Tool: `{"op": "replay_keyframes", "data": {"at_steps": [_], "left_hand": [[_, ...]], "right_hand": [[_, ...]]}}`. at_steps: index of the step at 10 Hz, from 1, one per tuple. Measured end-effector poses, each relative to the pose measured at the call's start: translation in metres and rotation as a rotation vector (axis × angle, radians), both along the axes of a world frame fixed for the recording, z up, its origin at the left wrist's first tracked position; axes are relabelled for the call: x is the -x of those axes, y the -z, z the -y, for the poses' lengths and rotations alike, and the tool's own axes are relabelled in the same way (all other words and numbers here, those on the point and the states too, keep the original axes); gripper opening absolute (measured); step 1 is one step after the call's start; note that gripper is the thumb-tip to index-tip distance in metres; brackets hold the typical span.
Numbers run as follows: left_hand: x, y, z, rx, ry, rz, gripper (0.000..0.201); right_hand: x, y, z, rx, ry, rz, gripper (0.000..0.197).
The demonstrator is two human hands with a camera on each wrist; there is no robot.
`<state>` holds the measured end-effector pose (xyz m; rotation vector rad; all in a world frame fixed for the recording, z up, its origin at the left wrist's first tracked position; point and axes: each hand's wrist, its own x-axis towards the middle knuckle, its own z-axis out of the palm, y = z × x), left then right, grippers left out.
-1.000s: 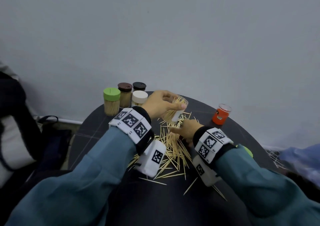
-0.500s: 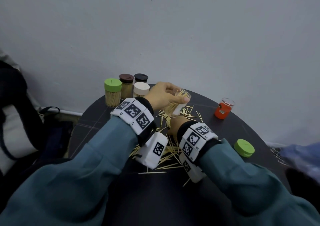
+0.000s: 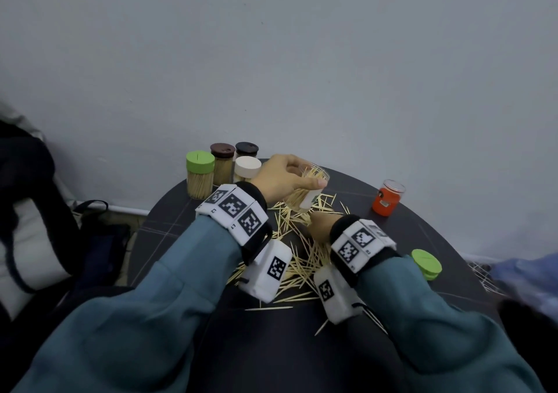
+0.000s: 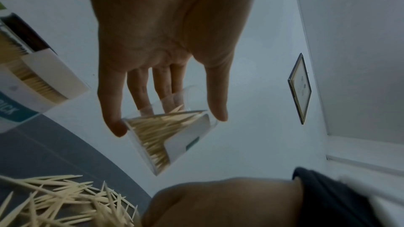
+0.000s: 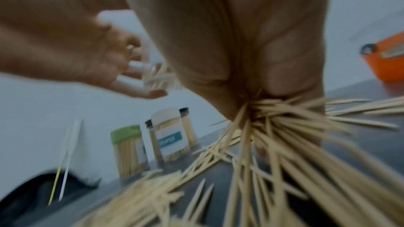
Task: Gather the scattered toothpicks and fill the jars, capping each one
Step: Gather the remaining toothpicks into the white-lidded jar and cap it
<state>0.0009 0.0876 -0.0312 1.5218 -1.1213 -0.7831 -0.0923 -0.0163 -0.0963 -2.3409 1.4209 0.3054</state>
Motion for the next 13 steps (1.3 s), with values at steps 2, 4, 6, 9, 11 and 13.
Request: {"op": "replay_keyframes", "data": {"at_steps": [2, 4, 6, 9, 11, 13], "left_hand": [[0.002, 0.001, 0.001, 0.004, -0.005, 0.029, 0.053], [0.003, 0.001, 0.0, 0.02, -0.019, 0.037, 0.054], [0.001, 0.002, 0.001, 0.013, -0.021, 0.068, 0.057], [-0.001, 0.007, 0.003, 0.006, -0.002, 0.167, 0.053], [0.0, 0.01, 0.003, -0.017, 0.005, 0.137, 0.047], [0.003, 0.003, 0.0, 0.022, -0.005, 0.009, 0.049]], "right_hand": [[0.031, -0.036, -0.013, -0.461, 0.219, 0.559, 0.023], [0.036, -0.043, -0.002, -0.624, 0.248, 0.951, 0.03], [0.027, -0.068, 0.011, -0.572, 0.255, 1.242, 0.028], [0.011, -0.103, 0.003, -0.212, 0.201, 1.572, 0.027], [-0.001, -0.097, -0.004, -0.307, 0.081, 1.774, 0.025], [-0.006, -0.077, -0.006, -0.509, -0.025, 1.649, 0.021]]}}
